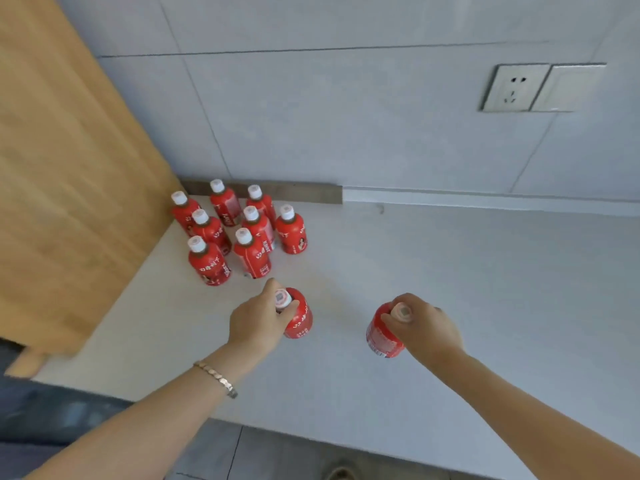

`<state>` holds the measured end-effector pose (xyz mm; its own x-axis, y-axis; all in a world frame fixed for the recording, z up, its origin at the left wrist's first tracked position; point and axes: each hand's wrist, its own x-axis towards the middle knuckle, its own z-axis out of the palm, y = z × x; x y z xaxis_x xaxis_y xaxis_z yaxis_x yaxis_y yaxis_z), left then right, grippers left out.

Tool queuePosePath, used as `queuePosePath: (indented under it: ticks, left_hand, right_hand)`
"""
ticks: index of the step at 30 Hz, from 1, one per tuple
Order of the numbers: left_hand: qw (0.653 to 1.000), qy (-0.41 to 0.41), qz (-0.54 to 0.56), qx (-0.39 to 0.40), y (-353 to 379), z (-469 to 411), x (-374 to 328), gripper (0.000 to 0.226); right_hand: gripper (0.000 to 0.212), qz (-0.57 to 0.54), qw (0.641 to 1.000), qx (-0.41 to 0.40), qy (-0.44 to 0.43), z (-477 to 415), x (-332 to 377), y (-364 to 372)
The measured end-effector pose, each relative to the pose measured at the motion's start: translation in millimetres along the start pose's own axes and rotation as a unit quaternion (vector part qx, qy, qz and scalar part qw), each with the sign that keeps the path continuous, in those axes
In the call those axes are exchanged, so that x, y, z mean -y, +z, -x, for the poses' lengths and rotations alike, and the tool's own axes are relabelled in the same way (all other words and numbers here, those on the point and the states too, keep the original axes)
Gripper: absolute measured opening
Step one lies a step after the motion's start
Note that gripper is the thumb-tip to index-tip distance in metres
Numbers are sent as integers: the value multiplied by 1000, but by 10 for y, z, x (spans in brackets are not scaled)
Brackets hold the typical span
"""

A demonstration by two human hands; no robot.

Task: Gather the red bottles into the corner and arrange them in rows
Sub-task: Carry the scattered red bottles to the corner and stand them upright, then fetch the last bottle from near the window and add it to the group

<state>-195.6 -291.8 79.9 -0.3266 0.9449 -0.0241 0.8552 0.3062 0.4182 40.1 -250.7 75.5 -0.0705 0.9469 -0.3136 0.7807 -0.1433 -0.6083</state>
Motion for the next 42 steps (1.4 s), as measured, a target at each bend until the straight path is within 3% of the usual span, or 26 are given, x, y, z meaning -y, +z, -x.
queuePosePath:
  ticks: [8, 14, 18, 22, 25, 27, 29, 31, 32, 37, 42]
  left_hand:
    - [987, -160, 10, 2, -175, -793, 1035, 26]
    - [974, -204, 91, 25, -232, -958, 1359, 43]
    - [982, -174, 48, 54, -161, -996, 1309, 33]
    - [977, -200, -33, 57, -132, -972, 1245, 44]
    - [982, -82, -157, -60, -96, -915, 1165, 52]
    - [987, 24, -118, -102, -21, -913, 971, 39]
    - [999, 35, 28, 25, 20, -928, 565, 13]
    - [970, -17, 139, 197, 177, -929, 84, 17]
    - [957, -17, 154, 247, 300, -935, -151, 18]
    - [919, 114, 47, 376, 980, -819, -1452, 10]
    - [877, 234, -67, 414, 1686, -449, -2901, 19]
  right_hand:
    - [23, 38, 998, 43, -41, -665, 984, 810]
    - [37, 110, 986, 67, -107, -1157, 1635, 1184]
    - [40, 146, 977, 109, -108, -1323, 1812, 1339]
    - [41, 69, 985, 132, -88, -1329, 1762, 1276]
    - [39, 108, 974, 181, -82, -1325, 1526, 1076]
    - [35, 134, 966, 210, -77, -1329, 1257, 884]
    - [32, 110, 965, 231, -52, -1315, 907, 655]
    - [29, 83, 970, 230, -8, -1265, 500, 360]
    - [27, 75, 973, 220, 13, -1236, 268, 196]
    - [9, 3, 980, 152, 132, -913, -1036, -739]
    - [8, -35, 968, 81, 235, -367, -2362, -1707]
